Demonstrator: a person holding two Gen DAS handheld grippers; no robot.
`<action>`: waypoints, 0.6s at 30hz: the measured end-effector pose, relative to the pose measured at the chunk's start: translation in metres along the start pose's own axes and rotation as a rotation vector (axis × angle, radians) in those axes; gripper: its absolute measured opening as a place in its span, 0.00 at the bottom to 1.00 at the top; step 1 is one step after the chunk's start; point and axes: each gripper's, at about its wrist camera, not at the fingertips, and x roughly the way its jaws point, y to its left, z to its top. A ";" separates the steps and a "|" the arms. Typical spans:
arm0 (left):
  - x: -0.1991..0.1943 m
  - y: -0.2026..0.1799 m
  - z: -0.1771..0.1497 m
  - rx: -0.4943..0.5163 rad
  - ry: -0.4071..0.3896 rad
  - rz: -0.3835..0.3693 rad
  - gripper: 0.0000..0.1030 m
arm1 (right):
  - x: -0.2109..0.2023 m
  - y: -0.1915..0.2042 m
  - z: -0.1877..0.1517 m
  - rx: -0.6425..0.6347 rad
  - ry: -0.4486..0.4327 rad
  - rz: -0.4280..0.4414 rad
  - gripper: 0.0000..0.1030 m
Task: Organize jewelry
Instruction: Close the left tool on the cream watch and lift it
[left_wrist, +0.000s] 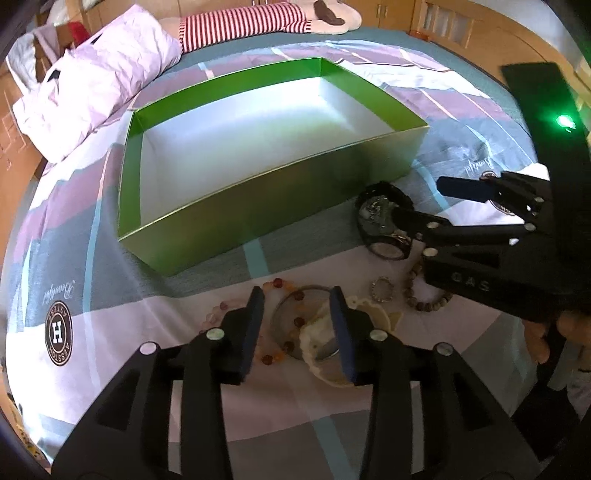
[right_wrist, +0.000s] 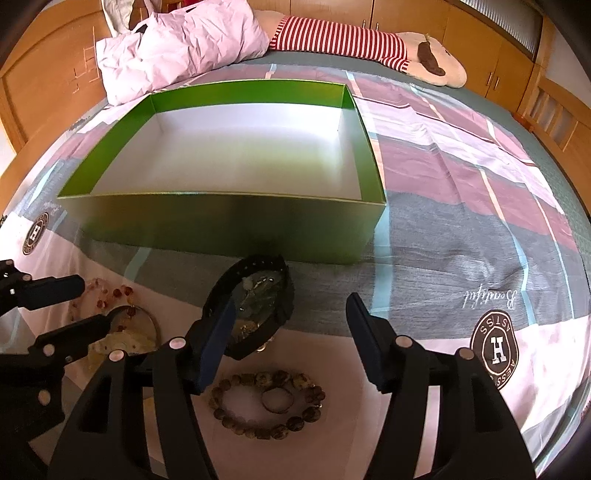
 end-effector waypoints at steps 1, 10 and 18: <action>0.000 -0.002 -0.002 0.005 -0.005 0.005 0.36 | 0.001 0.001 -0.001 -0.001 0.000 -0.001 0.61; -0.001 -0.002 -0.005 0.009 -0.042 0.082 0.39 | 0.015 0.009 -0.002 -0.025 0.028 0.035 0.61; -0.011 -0.005 -0.006 0.032 -0.087 0.148 0.48 | 0.019 0.021 -0.004 -0.080 0.014 0.053 0.48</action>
